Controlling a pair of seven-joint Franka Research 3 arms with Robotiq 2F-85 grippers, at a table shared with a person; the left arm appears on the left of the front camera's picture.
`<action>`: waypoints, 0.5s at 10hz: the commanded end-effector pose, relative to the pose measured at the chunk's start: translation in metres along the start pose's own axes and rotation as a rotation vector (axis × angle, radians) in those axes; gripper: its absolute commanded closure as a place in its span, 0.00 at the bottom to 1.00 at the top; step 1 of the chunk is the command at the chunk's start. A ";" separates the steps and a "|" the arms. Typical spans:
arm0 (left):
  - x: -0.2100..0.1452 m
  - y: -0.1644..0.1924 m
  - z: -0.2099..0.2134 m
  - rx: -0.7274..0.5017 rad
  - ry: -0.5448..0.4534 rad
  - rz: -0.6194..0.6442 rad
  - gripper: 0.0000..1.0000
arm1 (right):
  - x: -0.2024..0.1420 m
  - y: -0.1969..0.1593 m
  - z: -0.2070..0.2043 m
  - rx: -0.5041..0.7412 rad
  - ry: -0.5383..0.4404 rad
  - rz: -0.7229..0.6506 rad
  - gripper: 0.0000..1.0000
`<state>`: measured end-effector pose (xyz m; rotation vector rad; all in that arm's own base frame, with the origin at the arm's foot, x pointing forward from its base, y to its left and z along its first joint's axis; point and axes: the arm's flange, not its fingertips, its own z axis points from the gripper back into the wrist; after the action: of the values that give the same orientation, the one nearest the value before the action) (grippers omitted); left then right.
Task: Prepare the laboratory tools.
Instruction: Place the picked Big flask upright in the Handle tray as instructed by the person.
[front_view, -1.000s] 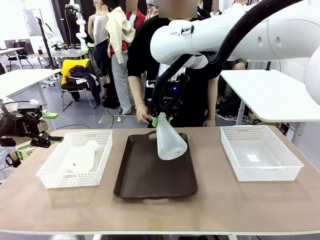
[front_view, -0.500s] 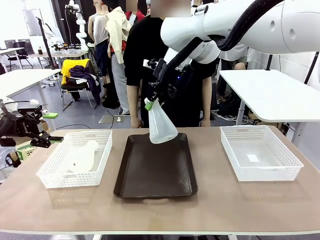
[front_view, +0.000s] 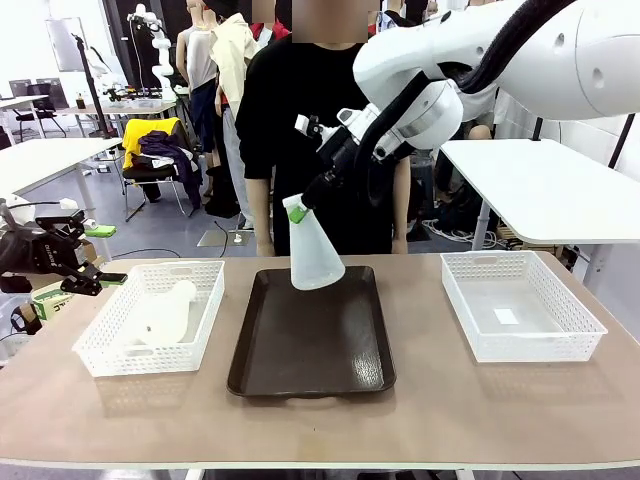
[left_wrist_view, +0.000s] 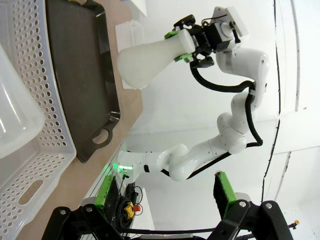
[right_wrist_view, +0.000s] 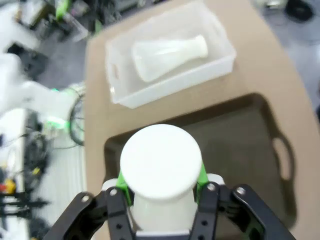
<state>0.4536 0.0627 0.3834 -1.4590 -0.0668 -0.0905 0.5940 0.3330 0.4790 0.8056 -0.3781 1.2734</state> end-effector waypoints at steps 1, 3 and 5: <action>0.000 -0.002 0.002 -0.003 -0.002 -0.003 0.00 | -0.017 -0.002 -0.005 0.074 -0.007 0.122 1.00; 0.000 -0.002 0.002 -0.003 -0.002 -0.003 0.00 | -0.014 -0.009 -0.008 -0.011 0.030 0.008 1.00; 0.000 -0.002 0.002 -0.003 -0.002 -0.003 0.00 | -0.011 -0.005 -0.009 0.051 0.015 0.117 1.00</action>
<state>0.4536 0.0627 0.3834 -1.4590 -0.0668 -0.0905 0.5958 0.3313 0.4607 0.8173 -0.3817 1.3915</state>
